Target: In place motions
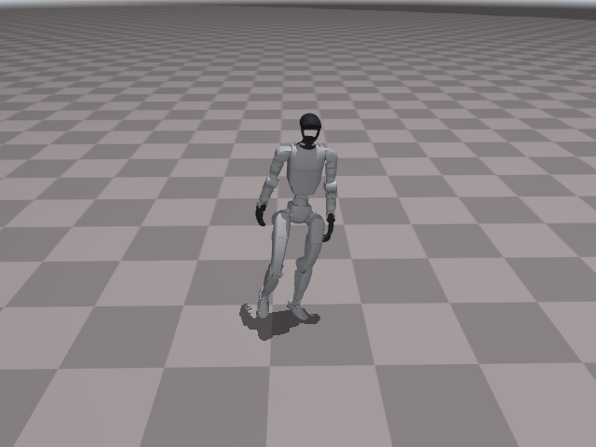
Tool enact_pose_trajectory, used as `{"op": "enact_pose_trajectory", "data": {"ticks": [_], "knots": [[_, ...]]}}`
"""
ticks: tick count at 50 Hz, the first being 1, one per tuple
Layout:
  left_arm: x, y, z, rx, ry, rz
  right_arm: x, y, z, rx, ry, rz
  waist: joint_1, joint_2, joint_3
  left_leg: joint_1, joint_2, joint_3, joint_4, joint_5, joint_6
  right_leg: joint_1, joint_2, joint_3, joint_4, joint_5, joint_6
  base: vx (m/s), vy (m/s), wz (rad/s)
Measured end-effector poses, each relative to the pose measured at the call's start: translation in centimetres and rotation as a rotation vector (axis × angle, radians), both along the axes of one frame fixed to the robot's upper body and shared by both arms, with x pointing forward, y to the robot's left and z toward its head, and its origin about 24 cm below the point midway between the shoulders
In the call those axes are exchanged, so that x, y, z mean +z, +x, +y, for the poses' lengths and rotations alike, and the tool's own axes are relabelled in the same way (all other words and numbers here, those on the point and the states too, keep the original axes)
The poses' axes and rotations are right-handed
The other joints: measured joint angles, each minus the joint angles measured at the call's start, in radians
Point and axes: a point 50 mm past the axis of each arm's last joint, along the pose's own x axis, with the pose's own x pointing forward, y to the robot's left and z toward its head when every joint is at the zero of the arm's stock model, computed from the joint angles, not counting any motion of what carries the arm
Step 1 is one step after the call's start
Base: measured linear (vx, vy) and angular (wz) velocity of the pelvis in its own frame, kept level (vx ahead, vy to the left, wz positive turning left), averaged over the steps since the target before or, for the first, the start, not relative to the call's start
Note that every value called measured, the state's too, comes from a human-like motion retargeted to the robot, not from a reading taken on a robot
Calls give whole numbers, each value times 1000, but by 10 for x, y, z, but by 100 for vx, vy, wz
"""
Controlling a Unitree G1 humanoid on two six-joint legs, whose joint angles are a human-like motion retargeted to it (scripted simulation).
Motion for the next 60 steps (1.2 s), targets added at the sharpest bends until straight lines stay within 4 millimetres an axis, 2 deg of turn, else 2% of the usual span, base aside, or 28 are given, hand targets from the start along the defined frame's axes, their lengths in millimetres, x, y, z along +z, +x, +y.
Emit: {"op": "enact_pose_trajectory", "data": {"ticks": [4,6,8,10,12,15,18,20,23,26,27,28,30,33,35,37,38,40,42,45,47,50,55,60], "knots": [[26,88,-20,-51,-89,-277,21,-66,-7,-77,0,302,-45,-14,24,-9,12,-8,12,6,3,-235,-60,-31,292,-52,-74,-4,2,8],[42,121,-26,-71,-120,-399,31,-90,-7,-112,-32,380,-61,-17,15,-23,20,-12,19,8,6,-356,-49,-24,389,-66,-87,3,-2,-6],[57,146,-30,-79,-141,-502,38,-106,-6,-158,-76,415,-80,-15,10,-33,31,-17,24,9,7,-449,-27,-26,448,-72,-86,3,-2,-5],[71,165,-32,-81,-152,-586,39,-112,-2,-214,-113,413,-102,-16,20,-32,43,-16,29,11,6,-500,-19,-42,476,-76,-86,0,0,0],[81,177,-30,-89,-161,-644,36,-108,2,-278,-124,379,-122,-18,33,-30,52,-15,34,10,5,-508,-22,-63,473,-81,-87,0,0,0],[84,180,-27,-125,-163,-658,28,-95,11,-371,-103,320,-128,-17,42,-23,58,-12,37,10,5,-451,-17,-72,410,-79,-74,0,0,0],[70,163,-25,-183,-139,-580,18,-74,19,-398,-43,244,-106,-15,24,-17,53,3,31,12,1,-326,-7,-64,286,-59,-52,4,-1,-16],[56,141,-22,-222,-112,-497,11,-56,23,-366,-1,182,-86,-13,-5,-19,46,17,22,13,-2,-227,0,-57,175,-35,-46,10,-4,-34],[28,90,-15,-280,-59,-326,1,-27,25,-243,14,90,-43,-11,-74,-29,29,35,4,12,-7,-66,74,22,-67,20,-6,15,-8,-45],[4,25,-10,-296,-26,-119,-8,10,20,-61,-73,-28,9,-43,-126,-28,-24,58,-4,2,-2,141,125,146,-404,111,29,17,-12,-41],[-1,3,-8,-292,-24,-49,-9,25,18,1,-109,-80,13,-60,-135,-29,-49,52,-2,-2,2,211,122,171,-518,96,32,12,-17,35],[-5,-17,-6,-283,-28,20,-11,42,16,63,-141,-137,1,-74,-137,-29,-73,31,3,-5,6,275,114,179,-616,-32,26,9,-16,44],[-9,-54,-3,-235,-41,148,-12,76,15,179,-175,-247,18,-112,-147,-21,-119,32,8,-17,8,364,32,-60,-753,-211,-54,8,-16,23],[-9,-96,4,-135,-7,272,-11,117,27,310,-99,-382,61,-177,-183,-25,-172,41,10,-26,1,380,17,7,-884,-182,-84,11,-18,-21],[-8,-113,8,-92,41,306,-8,140,36,349,-33,-466,116,-186,-203,-42,-168,63,13,-28,-9,374,-7,-14,-916,-164,-53,0,-24,-61],[-7,-116,12,-47,91,287,-2,171,45,375,24,-571,150,-187,-200,-61,-154,79,16,-28,-22,342,-7,-9,-892,-180,-55,-14,-21,-40],[-7,-117,14,-26,103,277,2,185,49,393,53,-620,150,-190,-187,-59,-153,83,14,-24,-27,330,5,47,-877,-188,-66,-9,-21,-1],[-6,-121,19,-14,112,273,9,204,58,420,107,-689,115,-181,-163,-52,-146,68,11,-12,-33,339,14,44,-868,-194,-73,-3,-17,59],[-5,-124,22,-33,116,292,12,212,60,429,132,-720,82,-168,-153,-48,-142,53,9,-3,-38,364,19,-9,-879,-199,-82,-2,-9,73],[-4,-127,25,-94,127,321,9,205,54,427,47,-709,35,-147,-172,-58,-132,24,14,5,-48,379,24,-35,-888,-209,-82,4,-2,81],[-5,-124,24,-152,126,311,3,187,43,427,-46,-660,29,-140,-190,-68,-133,-2,20,7,-51,384,24,-56,-894,-213,-85,10,-1,73],[-7,-114,21,-226,112,266,-6,149,33,426,-108,-489,64,-144,-201,-65,-139,-9,19,11,-54,390,24,-61,-893,-219,-92,8,-7,14],[-8,-99,16,-249,91,203,-12,88,30,303,-2,-181,82,-142,-206,-65,-138,-19,17,18,-63,398,24,-81,-892,-230,-96,1,-2,13],[-9,-101,10,-219,62,223,-13,50,34,95,15,-110,57,-134,-226,-74,-141,-46,10,31,-71,392,28,-89,-893,-235,-99,2,-2,10]]}}
